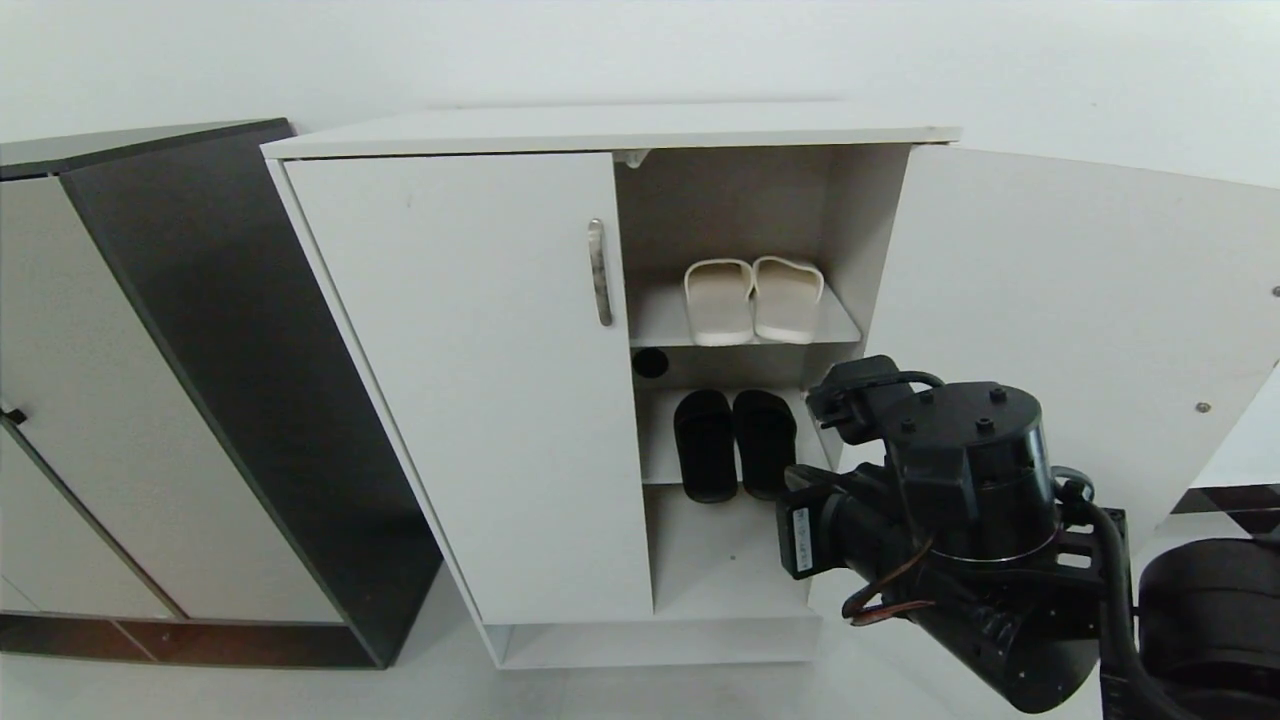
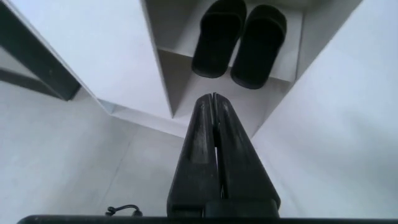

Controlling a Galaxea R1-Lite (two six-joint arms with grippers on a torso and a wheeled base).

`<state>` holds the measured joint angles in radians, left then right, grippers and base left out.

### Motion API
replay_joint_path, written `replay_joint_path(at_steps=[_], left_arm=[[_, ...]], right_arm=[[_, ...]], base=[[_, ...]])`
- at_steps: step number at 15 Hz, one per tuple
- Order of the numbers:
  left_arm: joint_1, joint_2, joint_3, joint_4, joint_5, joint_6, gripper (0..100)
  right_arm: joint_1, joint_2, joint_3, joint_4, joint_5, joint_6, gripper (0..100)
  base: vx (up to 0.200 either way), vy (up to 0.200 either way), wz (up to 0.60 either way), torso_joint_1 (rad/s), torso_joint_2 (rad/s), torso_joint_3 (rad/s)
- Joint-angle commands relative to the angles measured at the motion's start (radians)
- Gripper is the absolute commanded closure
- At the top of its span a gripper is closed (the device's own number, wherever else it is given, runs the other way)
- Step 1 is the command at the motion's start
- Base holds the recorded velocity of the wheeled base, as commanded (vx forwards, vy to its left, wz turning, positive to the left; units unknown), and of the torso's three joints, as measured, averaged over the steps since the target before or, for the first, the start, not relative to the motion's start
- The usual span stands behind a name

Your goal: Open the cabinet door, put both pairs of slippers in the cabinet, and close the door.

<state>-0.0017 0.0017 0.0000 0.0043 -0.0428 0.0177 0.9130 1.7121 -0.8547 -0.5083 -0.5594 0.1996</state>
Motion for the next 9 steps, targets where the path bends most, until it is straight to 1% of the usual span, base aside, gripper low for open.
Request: replay_joint_path(at_steps=[1, 2, 3, 6, 9], left_arm=[[0.000, 0.000, 0.000, 0.000, 0.000, 0.001, 100], [0.000, 0.000, 0.000, 0.000, 0.000, 0.001, 100], [0.000, 0.000, 0.000, 0.000, 0.000, 0.001, 100], [0.000, 0.000, 0.000, 0.000, 0.003, -0.001, 100], [0.000, 0.000, 0.000, 0.000, 0.001, -0.002, 100]], right_arm=[[0.000, 0.009, 0.000, 0.001, -0.001, 0.000, 100], [0.001, 0.009, 0.000, 0.002, -0.001, -0.002, 100], [0.000, 0.012, 0.000, 0.002, -0.001, -0.002, 100], [0.000, 0.014, 0.005, 0.001, -0.001, -0.002, 100], [0.000, 0.011, 0.006, 0.001, -0.001, -0.002, 100]], base=[[0.000, 0.000, 0.00, 0.000, 0.00, 0.000], [0.000, 0.000, 0.00, 0.000, 0.00, 0.000], [0.000, 0.000, 0.00, 0.007, -0.19, -0.203], [0.000, 0.000, 0.00, 0.027, -0.21, -0.333], [0.000, 0.000, 0.00, 0.043, -0.55, -0.360]])
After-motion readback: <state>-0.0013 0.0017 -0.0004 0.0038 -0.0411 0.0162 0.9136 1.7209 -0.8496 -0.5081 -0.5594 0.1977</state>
